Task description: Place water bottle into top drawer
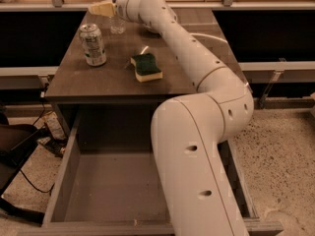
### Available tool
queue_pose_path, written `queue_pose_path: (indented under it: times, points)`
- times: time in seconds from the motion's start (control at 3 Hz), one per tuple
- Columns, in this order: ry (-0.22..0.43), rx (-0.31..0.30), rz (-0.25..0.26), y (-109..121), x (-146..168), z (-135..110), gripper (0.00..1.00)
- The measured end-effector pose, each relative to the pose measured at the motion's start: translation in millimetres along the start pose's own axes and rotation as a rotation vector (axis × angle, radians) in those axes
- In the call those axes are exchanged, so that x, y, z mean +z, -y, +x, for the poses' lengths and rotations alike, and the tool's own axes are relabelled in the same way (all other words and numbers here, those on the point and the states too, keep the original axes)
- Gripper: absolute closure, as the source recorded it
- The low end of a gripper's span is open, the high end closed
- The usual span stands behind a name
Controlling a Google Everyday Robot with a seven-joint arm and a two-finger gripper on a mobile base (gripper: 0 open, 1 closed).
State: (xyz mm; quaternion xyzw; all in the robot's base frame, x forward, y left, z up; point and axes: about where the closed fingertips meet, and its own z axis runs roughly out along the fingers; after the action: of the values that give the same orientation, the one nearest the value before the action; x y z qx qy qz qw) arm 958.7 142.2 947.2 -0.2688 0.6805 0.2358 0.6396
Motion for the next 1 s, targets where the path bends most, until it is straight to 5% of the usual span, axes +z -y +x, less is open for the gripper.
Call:
queue_pose_path:
  times: [0.67,1.0]
  points:
    - [0.033,0.004,-0.011,-2.0,11.6,5.1,0.0]
    - [0.04,0.012,-0.006,-0.9,15.1,8.0,0.16]
